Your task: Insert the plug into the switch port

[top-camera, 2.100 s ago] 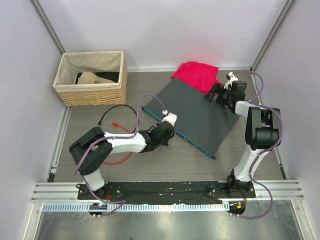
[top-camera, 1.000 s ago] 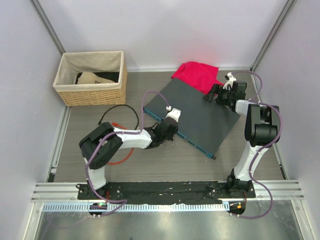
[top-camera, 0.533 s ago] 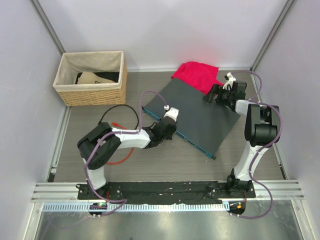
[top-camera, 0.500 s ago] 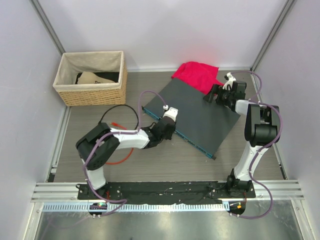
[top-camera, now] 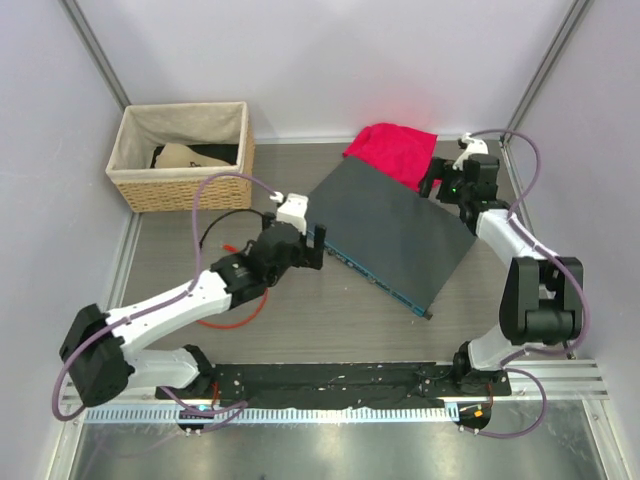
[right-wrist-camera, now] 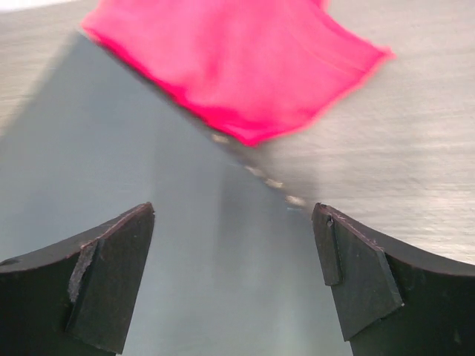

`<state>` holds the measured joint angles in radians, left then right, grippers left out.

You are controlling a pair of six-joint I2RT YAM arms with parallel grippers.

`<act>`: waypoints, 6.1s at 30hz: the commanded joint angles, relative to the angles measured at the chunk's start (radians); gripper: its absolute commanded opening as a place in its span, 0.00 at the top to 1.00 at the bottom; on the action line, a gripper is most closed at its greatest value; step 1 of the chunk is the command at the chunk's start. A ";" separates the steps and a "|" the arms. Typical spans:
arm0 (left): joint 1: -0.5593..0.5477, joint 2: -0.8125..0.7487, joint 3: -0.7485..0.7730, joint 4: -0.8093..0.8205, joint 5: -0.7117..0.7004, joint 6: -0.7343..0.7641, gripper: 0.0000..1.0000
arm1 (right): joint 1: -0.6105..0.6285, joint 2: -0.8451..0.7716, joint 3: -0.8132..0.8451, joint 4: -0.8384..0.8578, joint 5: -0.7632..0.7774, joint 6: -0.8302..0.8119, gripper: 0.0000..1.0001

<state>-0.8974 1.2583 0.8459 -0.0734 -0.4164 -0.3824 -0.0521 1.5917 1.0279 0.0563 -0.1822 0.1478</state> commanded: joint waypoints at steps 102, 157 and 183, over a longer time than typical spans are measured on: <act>0.505 -0.464 -0.070 -0.345 0.453 0.281 0.00 | 1.095 0.226 -0.201 0.407 0.367 -0.161 0.99; 0.098 -0.197 0.085 -0.551 0.982 0.869 0.70 | 1.074 -0.562 -0.456 0.171 -0.100 -0.300 0.99; 0.071 -0.123 -0.156 -0.007 0.460 0.331 1.00 | 0.672 -0.501 -0.399 0.150 0.170 -0.007 0.08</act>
<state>-0.8143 1.0779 0.6945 -0.2581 0.1993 0.0769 0.7097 1.0550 0.5533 0.2195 -0.1474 0.0528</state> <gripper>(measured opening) 0.059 0.883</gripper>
